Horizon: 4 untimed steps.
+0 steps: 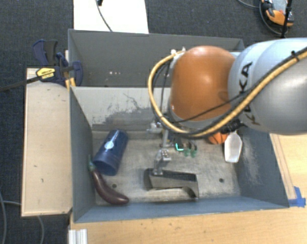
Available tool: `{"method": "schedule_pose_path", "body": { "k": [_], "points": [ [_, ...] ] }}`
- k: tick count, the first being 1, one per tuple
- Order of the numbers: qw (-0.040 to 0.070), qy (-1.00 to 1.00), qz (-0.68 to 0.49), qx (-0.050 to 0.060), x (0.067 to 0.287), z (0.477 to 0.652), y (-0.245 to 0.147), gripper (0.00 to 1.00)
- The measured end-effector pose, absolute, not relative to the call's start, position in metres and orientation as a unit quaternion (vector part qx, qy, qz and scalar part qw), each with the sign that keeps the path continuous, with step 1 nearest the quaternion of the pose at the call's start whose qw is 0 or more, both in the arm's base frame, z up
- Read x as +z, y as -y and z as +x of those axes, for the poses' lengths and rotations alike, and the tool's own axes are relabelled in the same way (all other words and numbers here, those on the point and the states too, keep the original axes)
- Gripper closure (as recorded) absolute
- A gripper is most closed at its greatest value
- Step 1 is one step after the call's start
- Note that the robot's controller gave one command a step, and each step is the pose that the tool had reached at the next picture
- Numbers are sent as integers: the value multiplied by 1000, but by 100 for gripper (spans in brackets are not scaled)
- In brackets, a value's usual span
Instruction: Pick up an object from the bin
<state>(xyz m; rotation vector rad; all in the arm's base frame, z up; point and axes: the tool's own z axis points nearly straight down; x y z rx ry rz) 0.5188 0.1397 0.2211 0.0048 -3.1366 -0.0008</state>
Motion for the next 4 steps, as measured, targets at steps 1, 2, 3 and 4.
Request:
{"method": "schedule_pose_path", "body": {
  "k": [1,2,3,4],
  "points": [
    [-1,1000,-1,-1,225,521,-139,0],
    [-4,1000,26,-1,164,514,-112,0],
    [4,996,91,0,149,481,-76,0],
    [-2,996,89,0,159,480,-72,0]
  ]
}}
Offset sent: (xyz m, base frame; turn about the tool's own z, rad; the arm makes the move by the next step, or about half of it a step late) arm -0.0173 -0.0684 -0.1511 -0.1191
